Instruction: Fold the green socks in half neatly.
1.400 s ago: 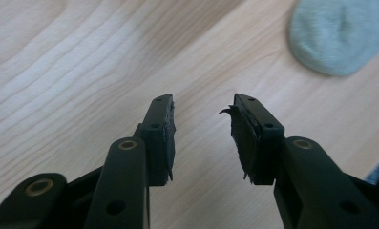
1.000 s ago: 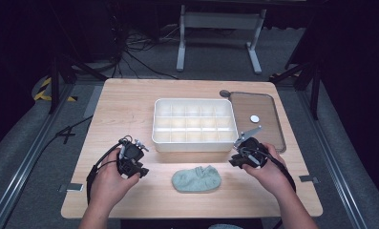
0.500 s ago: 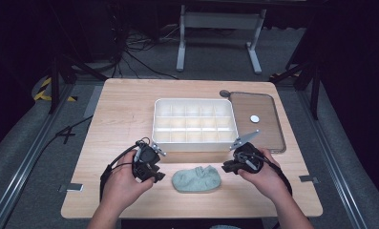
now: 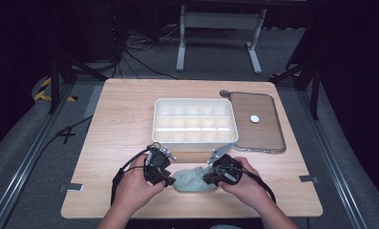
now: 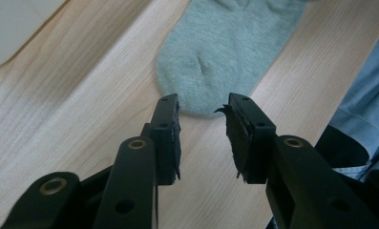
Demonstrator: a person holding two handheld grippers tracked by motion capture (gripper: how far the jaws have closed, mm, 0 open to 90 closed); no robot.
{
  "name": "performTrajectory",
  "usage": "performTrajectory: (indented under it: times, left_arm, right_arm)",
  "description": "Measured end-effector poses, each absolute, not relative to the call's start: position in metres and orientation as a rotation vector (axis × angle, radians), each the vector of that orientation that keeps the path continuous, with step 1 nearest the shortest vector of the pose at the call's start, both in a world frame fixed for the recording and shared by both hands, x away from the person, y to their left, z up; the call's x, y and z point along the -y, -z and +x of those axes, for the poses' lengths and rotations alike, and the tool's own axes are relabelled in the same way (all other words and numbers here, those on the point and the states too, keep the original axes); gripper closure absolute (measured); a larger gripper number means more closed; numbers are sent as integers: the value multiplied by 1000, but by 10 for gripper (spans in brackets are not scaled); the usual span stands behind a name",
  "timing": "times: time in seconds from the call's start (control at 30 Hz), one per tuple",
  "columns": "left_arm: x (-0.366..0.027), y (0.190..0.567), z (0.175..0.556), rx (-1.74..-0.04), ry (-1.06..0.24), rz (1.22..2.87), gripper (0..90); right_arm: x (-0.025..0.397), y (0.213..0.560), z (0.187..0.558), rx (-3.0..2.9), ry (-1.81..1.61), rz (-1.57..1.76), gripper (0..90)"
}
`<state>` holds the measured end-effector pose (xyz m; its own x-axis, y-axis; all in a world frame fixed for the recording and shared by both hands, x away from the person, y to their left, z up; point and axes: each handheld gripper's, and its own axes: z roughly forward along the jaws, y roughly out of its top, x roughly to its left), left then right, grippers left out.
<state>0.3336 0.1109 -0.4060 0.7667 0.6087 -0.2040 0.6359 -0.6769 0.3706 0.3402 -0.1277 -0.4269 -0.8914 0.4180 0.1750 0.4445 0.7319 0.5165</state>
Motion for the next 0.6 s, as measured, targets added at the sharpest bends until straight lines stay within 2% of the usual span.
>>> performTrajectory:
  times: [0.27, 0.6]
  left_arm:
    - [-110, 416, 337, -993, 115, 2525, 648]
    - [-115, 427, 342, -1104, 176, 2465, 611]
  right_arm:
    - [106, 444, 335, 2876, 846, -652, 855]
    - [102, 453, 332, 2905, 828, -646, 890]
